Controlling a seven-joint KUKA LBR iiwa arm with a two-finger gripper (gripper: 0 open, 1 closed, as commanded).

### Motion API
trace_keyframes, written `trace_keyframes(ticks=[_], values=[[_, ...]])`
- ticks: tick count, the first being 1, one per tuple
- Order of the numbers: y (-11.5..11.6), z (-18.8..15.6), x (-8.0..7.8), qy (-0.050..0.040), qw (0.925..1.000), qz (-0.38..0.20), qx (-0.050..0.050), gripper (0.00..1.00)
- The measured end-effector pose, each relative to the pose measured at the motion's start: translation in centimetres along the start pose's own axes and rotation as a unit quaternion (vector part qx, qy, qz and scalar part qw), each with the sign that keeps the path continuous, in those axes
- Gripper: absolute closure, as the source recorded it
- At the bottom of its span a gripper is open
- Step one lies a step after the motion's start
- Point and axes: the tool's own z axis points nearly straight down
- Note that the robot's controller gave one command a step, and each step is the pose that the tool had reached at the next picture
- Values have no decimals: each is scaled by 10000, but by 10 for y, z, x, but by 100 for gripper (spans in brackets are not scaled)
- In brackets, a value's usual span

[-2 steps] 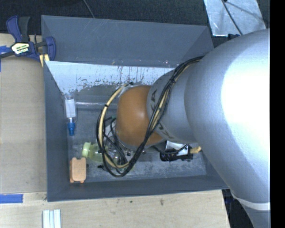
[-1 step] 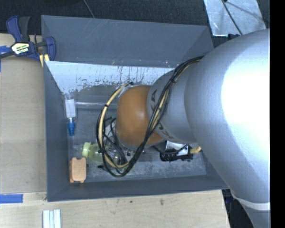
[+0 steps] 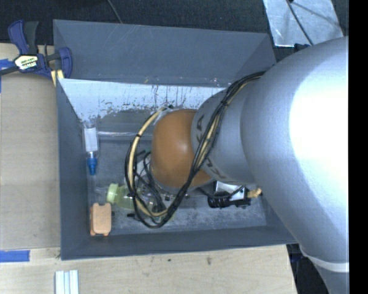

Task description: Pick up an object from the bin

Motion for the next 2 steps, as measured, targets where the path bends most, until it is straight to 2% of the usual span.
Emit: trace_keyframes(ticks=[1,2], values=[[-1,-17,1,12,10000,1,9,100],[0,-35,-1,-15,10000,-4,-9,100]])
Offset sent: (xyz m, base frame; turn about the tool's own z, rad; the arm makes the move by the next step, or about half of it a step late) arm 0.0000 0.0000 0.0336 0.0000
